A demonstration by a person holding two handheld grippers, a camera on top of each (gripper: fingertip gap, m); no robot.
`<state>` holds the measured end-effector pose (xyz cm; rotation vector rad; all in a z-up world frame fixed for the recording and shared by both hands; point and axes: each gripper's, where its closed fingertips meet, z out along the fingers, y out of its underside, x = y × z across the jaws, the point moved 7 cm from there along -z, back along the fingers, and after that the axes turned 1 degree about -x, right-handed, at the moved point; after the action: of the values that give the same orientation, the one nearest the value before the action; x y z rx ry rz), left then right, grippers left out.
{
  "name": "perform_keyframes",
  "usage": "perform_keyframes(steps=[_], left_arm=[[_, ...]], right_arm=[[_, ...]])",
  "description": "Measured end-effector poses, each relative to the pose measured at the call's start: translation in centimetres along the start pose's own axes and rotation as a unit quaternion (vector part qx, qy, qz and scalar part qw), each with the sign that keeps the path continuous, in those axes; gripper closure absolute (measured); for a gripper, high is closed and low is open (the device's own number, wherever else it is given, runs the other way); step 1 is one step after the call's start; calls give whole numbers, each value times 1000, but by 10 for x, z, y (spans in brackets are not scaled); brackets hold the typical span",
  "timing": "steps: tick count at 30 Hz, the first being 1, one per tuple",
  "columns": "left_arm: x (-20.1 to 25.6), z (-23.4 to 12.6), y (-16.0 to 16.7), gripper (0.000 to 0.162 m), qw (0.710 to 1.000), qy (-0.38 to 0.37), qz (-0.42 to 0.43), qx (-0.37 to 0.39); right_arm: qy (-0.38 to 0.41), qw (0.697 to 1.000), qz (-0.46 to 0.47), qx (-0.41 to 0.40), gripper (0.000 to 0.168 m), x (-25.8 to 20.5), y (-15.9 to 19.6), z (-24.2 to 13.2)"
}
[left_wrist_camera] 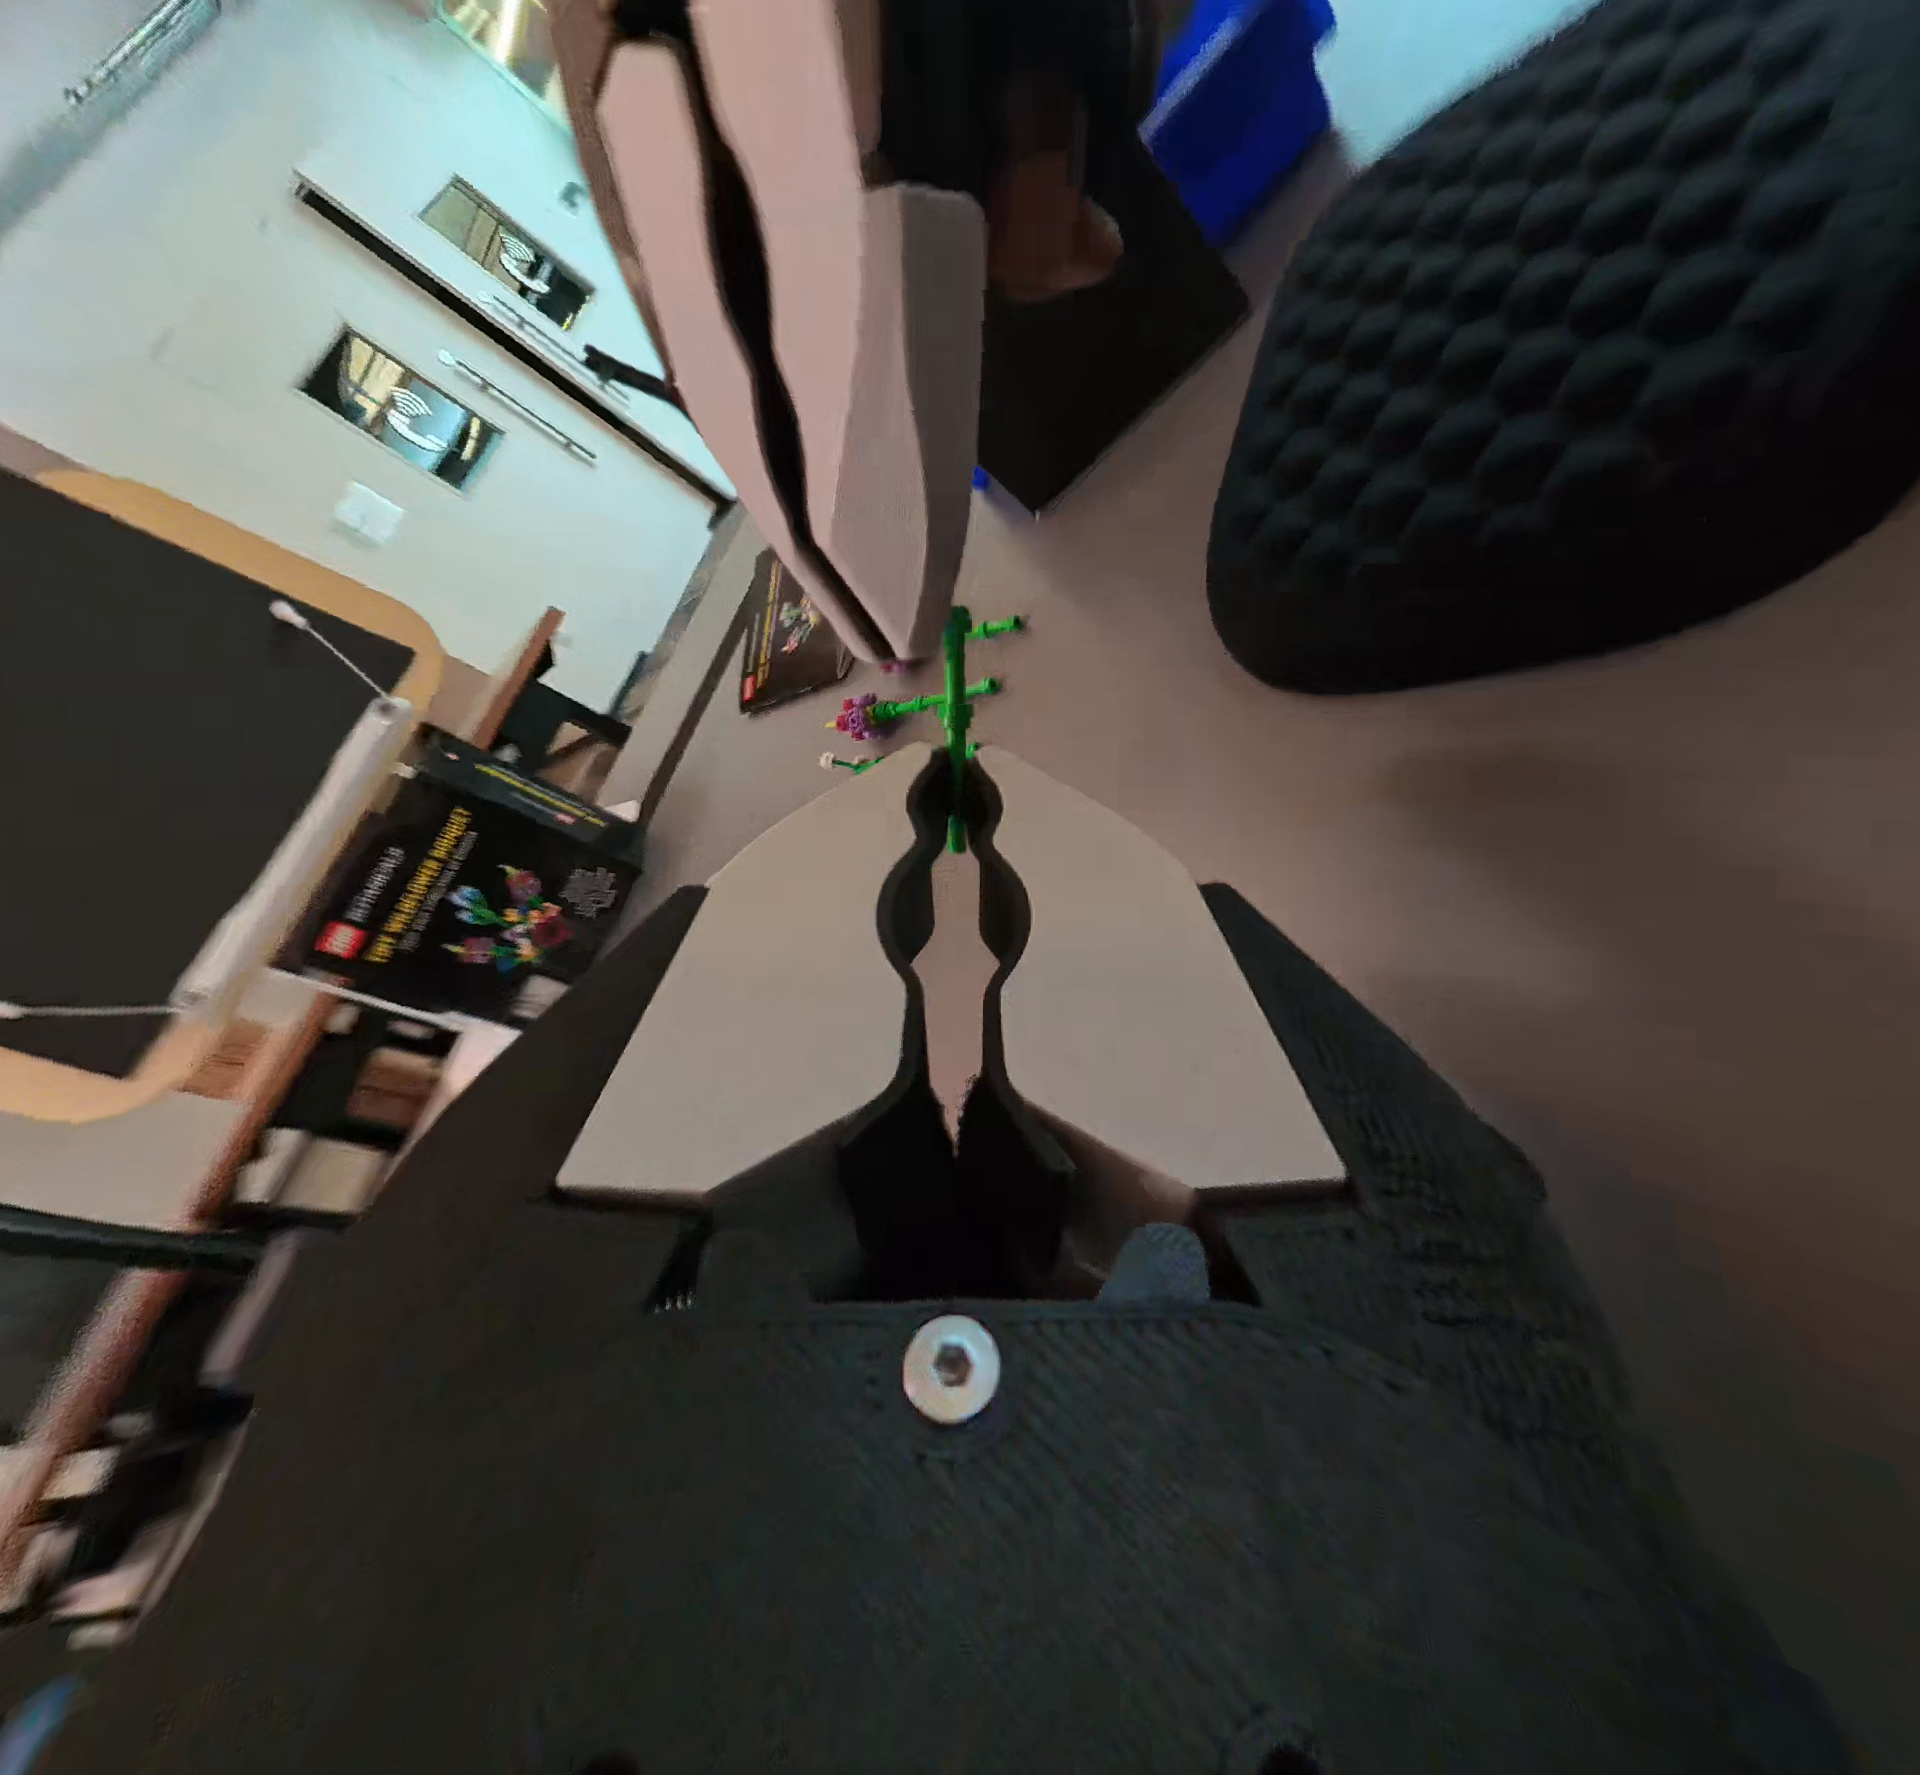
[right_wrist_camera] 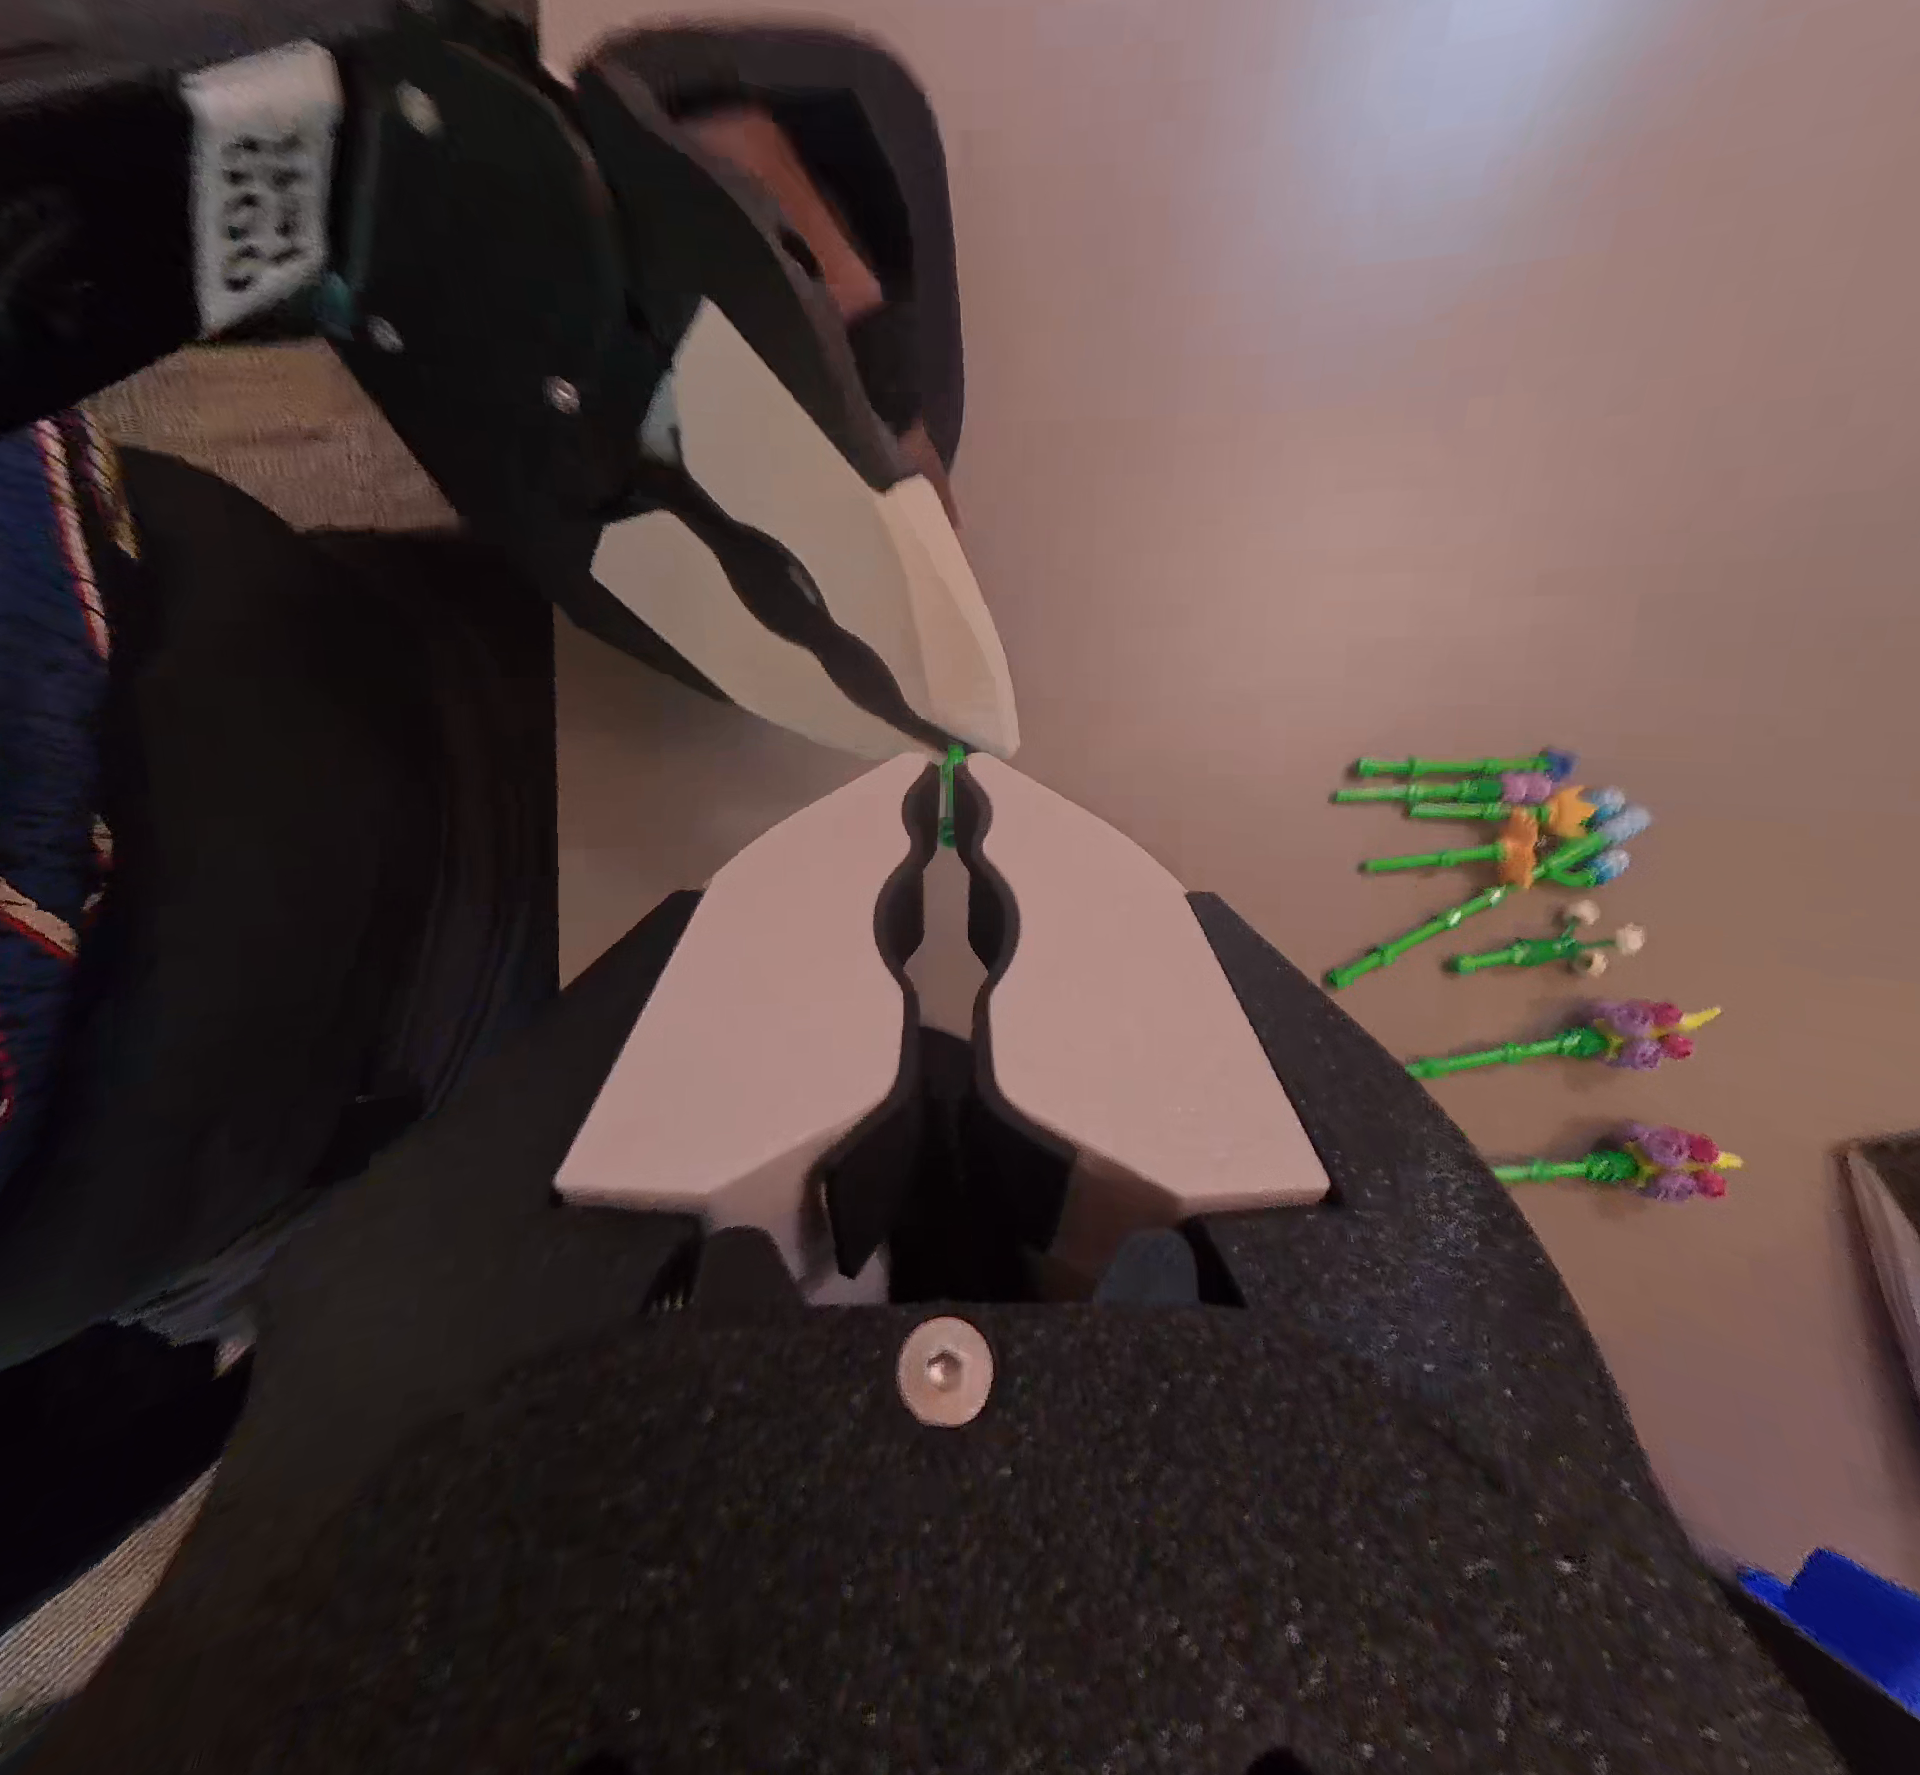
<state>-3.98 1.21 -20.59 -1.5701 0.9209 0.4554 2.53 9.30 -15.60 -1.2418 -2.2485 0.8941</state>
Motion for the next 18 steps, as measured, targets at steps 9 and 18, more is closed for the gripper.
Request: perform_keyframes(steps=[9,18], left_arm=[[-22,-12,0,159,982,21,-165,92],[-22,-13,-2,159,977,38,-174,120]], right_arm=[[4,992,-40,119,159,2,-14,-10],[6,993,-65,95,163,-1,-13,-12]])
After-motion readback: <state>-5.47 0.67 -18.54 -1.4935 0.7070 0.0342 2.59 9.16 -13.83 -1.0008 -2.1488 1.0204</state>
